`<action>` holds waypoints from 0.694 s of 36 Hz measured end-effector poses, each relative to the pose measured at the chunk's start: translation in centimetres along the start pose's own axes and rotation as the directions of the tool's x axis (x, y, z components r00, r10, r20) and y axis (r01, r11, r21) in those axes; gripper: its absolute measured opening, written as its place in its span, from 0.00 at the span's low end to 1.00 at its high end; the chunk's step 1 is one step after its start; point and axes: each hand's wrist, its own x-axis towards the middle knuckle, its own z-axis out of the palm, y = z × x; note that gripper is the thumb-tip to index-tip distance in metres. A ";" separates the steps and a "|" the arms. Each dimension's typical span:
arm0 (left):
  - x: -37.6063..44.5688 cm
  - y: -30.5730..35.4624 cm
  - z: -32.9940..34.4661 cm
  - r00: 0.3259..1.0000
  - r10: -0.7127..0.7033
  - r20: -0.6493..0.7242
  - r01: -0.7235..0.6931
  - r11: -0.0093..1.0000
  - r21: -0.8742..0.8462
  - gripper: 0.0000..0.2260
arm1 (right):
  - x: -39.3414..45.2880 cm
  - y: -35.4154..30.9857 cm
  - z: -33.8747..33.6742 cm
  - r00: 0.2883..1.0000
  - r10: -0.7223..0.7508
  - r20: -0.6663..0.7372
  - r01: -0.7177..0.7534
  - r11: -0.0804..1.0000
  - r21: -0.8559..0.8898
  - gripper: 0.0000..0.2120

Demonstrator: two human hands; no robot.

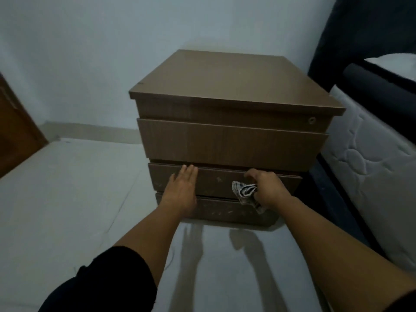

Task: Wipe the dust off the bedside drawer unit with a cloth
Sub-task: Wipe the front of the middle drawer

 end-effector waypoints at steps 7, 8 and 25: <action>1.6 -4.6 0.1 0.986 -0.162 0.032 0.162 0.987 0.015 0.34 | 2.0 -4.2 1.6 0.996 -0.003 0.087 0.005 1.000 -0.029 0.37; 1.8 -4.9 0.1 0.986 -0.165 0.030 0.165 0.986 0.008 0.34 | 2.3 -4.5 1.8 0.996 0.007 0.090 -0.004 0.999 -0.032 0.37; 0.8 -6.1 -0.1 0.988 -0.152 -0.004 0.151 0.982 -0.110 0.36 | 1.3 -6.6 1.8 0.996 0.074 0.050 -0.073 0.997 -0.026 0.29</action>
